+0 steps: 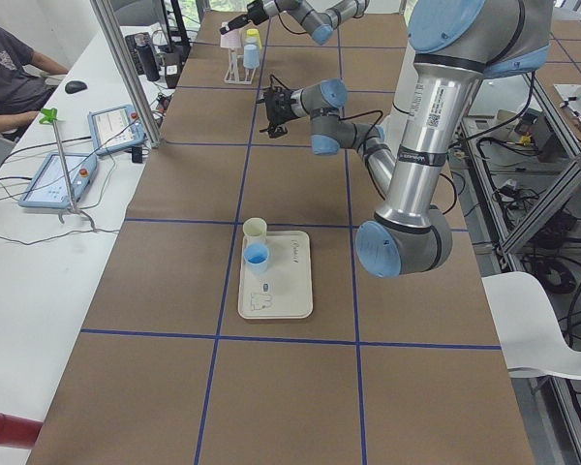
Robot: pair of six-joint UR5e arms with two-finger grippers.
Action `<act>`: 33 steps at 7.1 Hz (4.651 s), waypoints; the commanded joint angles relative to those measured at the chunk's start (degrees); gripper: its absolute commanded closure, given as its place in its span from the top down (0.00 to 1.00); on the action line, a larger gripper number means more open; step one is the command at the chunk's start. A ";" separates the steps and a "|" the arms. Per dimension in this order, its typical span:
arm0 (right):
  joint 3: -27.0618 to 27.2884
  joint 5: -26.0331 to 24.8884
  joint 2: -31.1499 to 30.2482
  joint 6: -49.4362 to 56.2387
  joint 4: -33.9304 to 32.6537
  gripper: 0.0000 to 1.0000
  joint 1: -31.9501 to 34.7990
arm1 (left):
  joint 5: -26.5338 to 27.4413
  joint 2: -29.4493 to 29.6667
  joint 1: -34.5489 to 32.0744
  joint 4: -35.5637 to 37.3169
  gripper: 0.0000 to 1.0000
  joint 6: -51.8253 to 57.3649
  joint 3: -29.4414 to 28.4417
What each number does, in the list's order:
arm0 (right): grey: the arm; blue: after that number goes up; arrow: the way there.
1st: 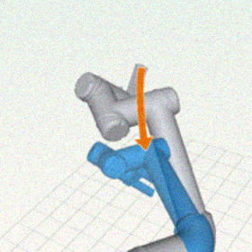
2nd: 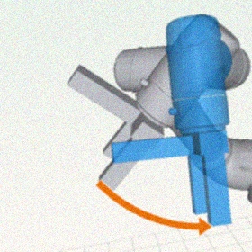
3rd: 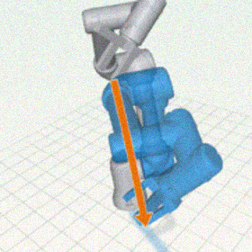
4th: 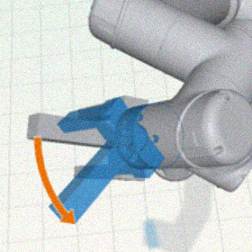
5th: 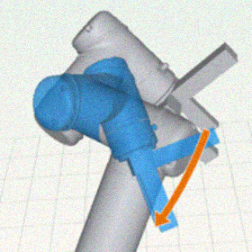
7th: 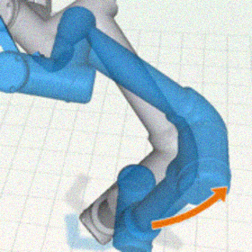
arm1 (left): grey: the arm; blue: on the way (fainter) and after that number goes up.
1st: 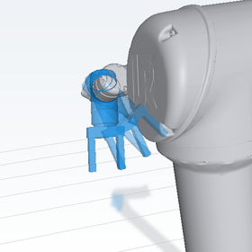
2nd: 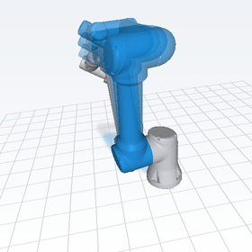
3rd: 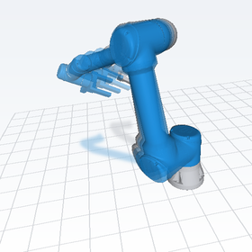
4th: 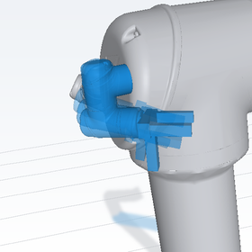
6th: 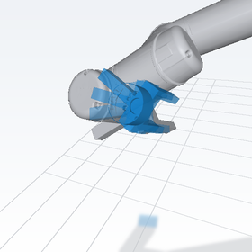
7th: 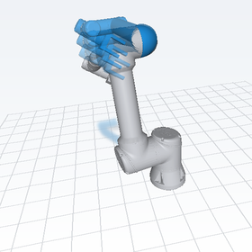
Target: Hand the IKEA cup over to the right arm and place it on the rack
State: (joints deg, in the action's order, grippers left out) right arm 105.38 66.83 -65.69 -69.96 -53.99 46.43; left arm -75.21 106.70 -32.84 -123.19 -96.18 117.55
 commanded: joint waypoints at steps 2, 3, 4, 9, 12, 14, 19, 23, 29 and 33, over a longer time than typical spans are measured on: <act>-3.83 -0.21 -2.77 14.37 -1.47 0.00 7.86 | -7.74 0.08 -3.36 16.79 1.00 3.07 4.61; -6.65 0.75 -3.04 17.19 -1.21 0.00 10.32 | -8.89 0.26 -3.81 22.76 1.00 5.36 7.32; -9.29 2.24 -3.13 17.92 -0.86 0.00 12.26 | -8.99 0.78 -3.81 25.08 1.00 5.39 8.22; -28.99 12.70 -7.00 24.52 26.30 0.00 19.30 | -8.99 1.14 -3.64 25.20 1.00 5.30 8.31; -30.23 14.99 -7.79 24.69 26.39 0.00 19.75 | -8.99 1.14 -3.55 25.20 1.00 5.30 8.23; -30.23 15.44 -9.63 26.78 26.48 0.00 19.75 | -8.99 1.14 -3.46 25.20 1.00 5.30 8.31; -30.49 15.61 -10.34 26.71 26.30 0.00 18.61 | -9.08 1.05 -3.46 25.20 1.00 5.21 8.40; -31.98 15.70 -10.43 26.97 26.39 0.76 18.52 | -9.08 1.05 -3.46 25.20 1.00 4.68 8.40; -30.08 21.55 -9.03 26.54 29.73 1.00 21.92 | -11.62 0.27 -3.81 26.41 1.00 5.29 11.37; -20.25 38.54 -5.16 9.27 24.50 1.00 28.19 | -22.68 -3.14 -12.32 38.09 1.00 23.42 12.71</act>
State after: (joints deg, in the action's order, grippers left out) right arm 81.04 102.31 -72.12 -54.20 -26.13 74.09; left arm -94.72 105.58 -42.76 -88.05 -79.98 130.00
